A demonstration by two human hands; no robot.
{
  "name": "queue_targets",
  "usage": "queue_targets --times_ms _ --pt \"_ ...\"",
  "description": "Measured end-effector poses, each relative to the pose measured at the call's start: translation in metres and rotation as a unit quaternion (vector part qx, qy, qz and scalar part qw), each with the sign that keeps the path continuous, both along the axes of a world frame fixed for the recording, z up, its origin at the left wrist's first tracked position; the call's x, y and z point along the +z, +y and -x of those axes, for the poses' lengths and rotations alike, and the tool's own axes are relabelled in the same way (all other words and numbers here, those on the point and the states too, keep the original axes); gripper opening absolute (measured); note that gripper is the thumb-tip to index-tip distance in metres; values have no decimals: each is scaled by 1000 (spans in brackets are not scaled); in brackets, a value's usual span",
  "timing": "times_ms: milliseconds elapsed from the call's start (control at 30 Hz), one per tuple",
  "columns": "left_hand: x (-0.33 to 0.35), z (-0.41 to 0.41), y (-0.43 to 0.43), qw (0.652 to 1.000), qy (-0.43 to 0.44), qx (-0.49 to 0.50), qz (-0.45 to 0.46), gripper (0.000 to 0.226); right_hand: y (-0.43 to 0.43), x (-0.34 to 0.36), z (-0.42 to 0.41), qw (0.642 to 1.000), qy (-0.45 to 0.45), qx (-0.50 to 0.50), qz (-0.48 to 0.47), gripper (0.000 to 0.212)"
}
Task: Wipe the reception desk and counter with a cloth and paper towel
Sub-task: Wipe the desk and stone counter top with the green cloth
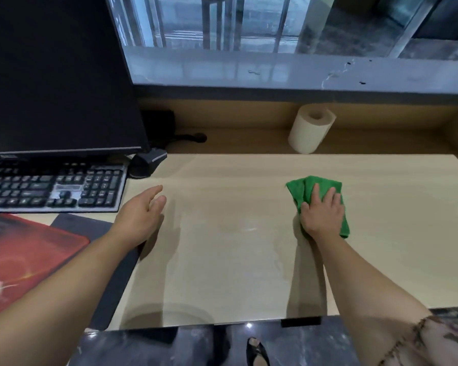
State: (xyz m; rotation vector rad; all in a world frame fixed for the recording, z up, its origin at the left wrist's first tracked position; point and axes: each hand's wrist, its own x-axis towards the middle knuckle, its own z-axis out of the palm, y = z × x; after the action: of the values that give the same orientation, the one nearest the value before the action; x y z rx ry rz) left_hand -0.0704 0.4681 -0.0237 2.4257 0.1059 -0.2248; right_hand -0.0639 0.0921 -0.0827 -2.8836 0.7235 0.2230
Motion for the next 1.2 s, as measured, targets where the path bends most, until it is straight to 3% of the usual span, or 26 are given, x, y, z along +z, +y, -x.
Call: queue_targets --times_ms 67,233,400,500,667,800,867,1033,1200 --pt "0 5 5 1000 -6 -7 0 46 59 -4 -4 999 -6 32 -8 63" --pt "-1 16 20 1000 -18 -19 -15 46 218 -7 15 969 -14 246 -15 62" --pt "-3 21 14 999 -18 -28 -11 45 222 -6 49 933 -15 359 -33 60" --pt "-1 23 -2 999 -6 -47 -18 45 155 -5 63 943 -36 327 -39 60" --pt "3 26 -17 997 -3 -71 -14 46 27 -4 85 993 -33 114 -8 60" --pt "3 30 -19 996 -4 -86 -19 47 46 -5 95 1000 -20 -9 4 62" --pt "3 32 -20 995 -4 -95 -26 47 97 -4 103 999 -31 7 6 63" --pt "2 34 -25 996 -12 -79 -38 45 237 -6 135 985 -36 160 -49 62" --pt "2 33 -29 997 -22 -70 -32 45 226 -10 153 948 -43 309 -65 60"
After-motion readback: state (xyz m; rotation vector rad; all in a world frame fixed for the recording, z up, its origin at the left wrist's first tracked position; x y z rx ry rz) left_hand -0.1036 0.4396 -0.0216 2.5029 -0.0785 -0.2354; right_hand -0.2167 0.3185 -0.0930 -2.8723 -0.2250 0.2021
